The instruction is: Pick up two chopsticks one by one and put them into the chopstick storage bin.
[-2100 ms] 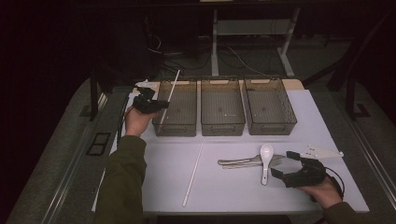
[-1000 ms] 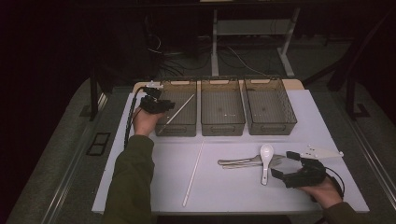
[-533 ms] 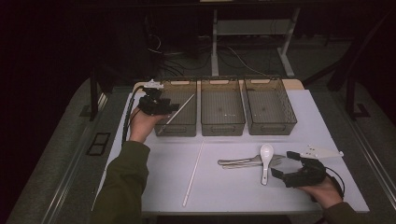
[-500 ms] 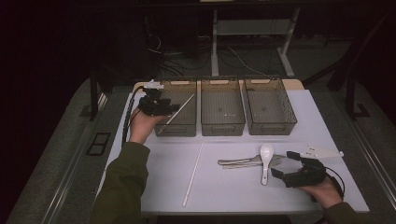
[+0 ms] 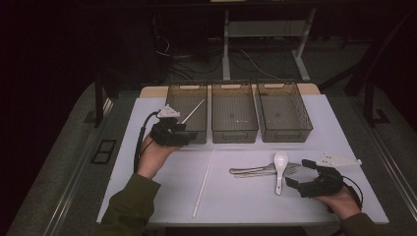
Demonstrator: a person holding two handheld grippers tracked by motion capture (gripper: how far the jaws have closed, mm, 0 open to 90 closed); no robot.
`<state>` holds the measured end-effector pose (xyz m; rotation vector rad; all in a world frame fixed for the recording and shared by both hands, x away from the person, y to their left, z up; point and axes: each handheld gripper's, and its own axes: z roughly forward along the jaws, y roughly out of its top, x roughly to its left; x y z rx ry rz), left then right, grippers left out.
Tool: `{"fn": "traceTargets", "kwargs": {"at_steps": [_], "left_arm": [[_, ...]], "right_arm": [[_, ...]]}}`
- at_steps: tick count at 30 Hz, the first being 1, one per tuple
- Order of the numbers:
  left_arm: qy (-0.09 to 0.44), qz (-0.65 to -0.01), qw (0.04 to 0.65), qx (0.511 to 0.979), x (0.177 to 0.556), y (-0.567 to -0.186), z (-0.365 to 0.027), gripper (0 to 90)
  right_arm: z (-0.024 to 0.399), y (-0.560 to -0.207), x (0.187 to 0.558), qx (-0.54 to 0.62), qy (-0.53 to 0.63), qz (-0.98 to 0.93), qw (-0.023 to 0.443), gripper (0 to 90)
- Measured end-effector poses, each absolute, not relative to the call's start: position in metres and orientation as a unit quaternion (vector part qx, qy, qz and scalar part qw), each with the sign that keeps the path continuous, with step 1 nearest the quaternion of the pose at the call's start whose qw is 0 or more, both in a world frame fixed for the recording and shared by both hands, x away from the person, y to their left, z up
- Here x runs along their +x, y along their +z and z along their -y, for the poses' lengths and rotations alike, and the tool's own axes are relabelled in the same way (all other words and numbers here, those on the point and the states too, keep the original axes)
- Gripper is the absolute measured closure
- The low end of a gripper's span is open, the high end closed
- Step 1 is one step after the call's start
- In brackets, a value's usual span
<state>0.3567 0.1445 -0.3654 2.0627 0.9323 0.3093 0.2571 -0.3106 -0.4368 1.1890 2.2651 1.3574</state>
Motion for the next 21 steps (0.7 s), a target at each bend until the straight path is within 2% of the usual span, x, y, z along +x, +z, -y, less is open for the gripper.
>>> {"fn": "traceTargets", "kwargs": {"at_steps": [9, 21], "left_arm": [[0.109, -0.365, 0.414, 0.827, 0.321, -0.391, -0.141, 40.9], [0.074, -0.346, 0.391, 0.85, 0.281, -0.415, -0.126, 52.3]], "right_arm": [[0.312, -0.437, 0.259, 0.409, 0.464, -0.776, 0.125, 1.3], [0.312, -0.436, 0.255, 0.406, 0.468, -0.775, 0.126, 1.3]]}}
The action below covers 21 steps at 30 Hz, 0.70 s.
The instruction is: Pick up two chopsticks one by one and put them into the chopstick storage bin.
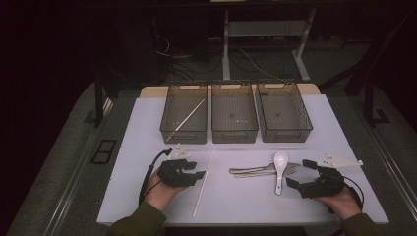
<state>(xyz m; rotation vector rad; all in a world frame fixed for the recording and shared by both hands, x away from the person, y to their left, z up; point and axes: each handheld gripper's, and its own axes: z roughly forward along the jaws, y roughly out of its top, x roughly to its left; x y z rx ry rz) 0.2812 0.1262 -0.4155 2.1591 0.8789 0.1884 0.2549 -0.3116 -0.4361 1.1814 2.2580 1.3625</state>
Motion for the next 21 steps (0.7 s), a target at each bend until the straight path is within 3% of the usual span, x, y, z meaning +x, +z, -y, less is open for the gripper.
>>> {"fn": "traceTargets", "kwargs": {"at_steps": [9, 21], "left_arm": [[0.056, -0.334, 0.365, 0.867, 0.28, -0.428, -0.112, 66.0], [0.058, -0.33, 0.33, 0.882, 0.28, -0.438, -0.103, 73.6]], "right_arm": [[0.311, -0.436, 0.256, 0.406, 0.466, -0.776, 0.127, 1.3], [0.311, -0.436, 0.255, 0.405, 0.466, -0.776, 0.127, 1.3]]}}
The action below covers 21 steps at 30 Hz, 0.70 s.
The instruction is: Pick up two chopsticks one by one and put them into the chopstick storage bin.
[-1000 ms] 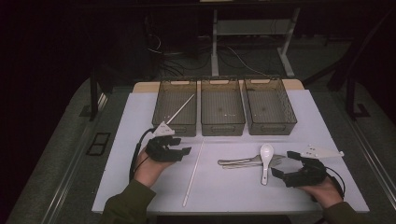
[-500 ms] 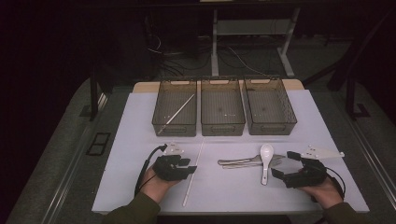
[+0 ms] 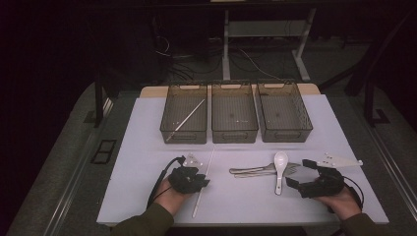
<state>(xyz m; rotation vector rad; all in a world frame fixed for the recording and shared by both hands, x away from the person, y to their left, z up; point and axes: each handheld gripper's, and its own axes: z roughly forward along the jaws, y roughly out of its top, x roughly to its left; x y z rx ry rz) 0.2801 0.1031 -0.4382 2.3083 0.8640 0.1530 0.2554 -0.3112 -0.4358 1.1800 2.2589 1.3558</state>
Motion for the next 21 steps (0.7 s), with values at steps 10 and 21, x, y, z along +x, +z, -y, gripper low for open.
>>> {"fn": "traceTargets", "kwargs": {"at_steps": [10, 21], "left_arm": [[0.064, -0.328, 0.323, 0.885, 0.281, -0.437, -0.106, 75.9], [0.069, -0.331, 0.305, 0.89, 0.285, -0.433, -0.122, 79.0]], "right_arm": [[0.312, -0.436, 0.255, 0.406, 0.466, -0.776, 0.127, 1.3], [0.312, -0.436, 0.255, 0.407, 0.466, -0.775, 0.128, 1.3]]}}
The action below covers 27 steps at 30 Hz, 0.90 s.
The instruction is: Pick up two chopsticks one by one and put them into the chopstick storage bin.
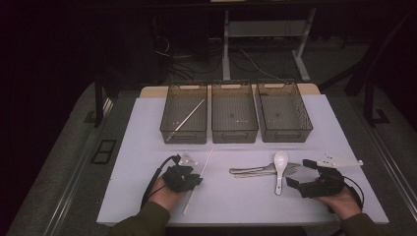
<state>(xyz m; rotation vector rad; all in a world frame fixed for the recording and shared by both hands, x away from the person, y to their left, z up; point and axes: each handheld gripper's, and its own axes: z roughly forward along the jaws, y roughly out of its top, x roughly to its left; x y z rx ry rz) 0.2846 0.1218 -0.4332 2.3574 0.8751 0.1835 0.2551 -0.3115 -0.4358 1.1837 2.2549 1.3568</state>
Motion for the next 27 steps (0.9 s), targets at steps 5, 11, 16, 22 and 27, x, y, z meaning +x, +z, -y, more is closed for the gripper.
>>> {"fn": "traceTargets", "kwargs": {"at_steps": [5, 11, 16, 22, 27], "left_arm": [[0.083, -0.336, 0.289, 0.893, 0.289, -0.432, -0.132, 80.1], [0.086, -0.343, 0.287, 0.89, 0.293, -0.432, -0.141, 81.2], [0.093, -0.341, 0.279, 0.893, 0.297, -0.431, -0.149, 82.1], [0.098, -0.345, 0.276, 0.892, 0.303, -0.431, -0.163, 83.0], [0.089, -0.35, 0.283, 0.889, 0.304, -0.432, -0.165, 83.1]], "right_arm": [[0.312, -0.436, 0.255, 0.406, 0.465, -0.776, 0.128, 1.3], [0.312, -0.436, 0.255, 0.406, 0.467, -0.775, 0.127, 1.3], [0.312, -0.436, 0.255, 0.405, 0.467, -0.775, 0.129, 1.3], [0.312, -0.435, 0.255, 0.405, 0.468, -0.775, 0.128, 1.3], [0.312, -0.435, 0.255, 0.405, 0.468, -0.775, 0.129, 1.3]]}}
